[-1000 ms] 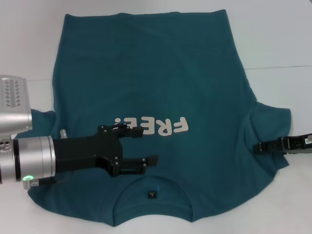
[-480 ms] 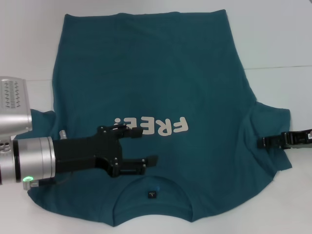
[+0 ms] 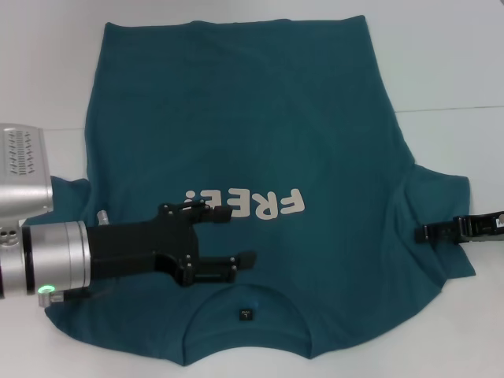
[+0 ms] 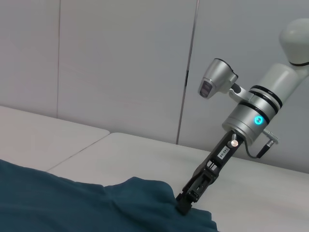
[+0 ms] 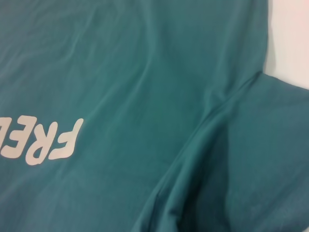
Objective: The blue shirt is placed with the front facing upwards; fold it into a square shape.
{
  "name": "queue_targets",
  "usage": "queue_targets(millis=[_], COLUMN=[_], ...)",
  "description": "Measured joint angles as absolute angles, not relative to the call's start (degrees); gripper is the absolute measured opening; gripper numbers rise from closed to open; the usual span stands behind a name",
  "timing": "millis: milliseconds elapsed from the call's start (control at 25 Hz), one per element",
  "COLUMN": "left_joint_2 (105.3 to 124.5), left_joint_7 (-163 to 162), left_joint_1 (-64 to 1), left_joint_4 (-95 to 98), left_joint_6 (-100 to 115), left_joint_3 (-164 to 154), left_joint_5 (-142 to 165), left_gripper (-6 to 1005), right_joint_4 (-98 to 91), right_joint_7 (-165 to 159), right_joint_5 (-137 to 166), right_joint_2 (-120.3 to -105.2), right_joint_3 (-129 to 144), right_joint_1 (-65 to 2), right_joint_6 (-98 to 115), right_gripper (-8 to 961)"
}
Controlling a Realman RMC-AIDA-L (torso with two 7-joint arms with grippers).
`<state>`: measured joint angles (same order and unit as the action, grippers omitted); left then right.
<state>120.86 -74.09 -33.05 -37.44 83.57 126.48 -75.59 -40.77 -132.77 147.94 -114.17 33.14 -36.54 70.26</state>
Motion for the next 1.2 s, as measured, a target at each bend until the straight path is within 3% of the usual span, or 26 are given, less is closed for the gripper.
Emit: queue_targets(millis=[720,1200], left_joint_2=[120.92,120.94], left_joint_7=[-74.1,-74.1], left_joint_1=[-33.0,-33.0], left_joint_4=[-37.4,-37.4], left_joint_6=[83.7,83.7], left_joint_3=[126.5,126.5], left_joint_5=[-75.6,-75.6], left_gripper=[846,846], right_joint_4=[-40.8,-39.3], right_joint_7=[-132.6,-132.4], right_joint_5=[148.1,148.1], right_joint_2=[-113.06,-113.10], right_joint_3=[33.5,34.2], right_joint_1=[-36.5,-37.2], right_joint_6=[68.0,65.9], right_gripper=[899,861])
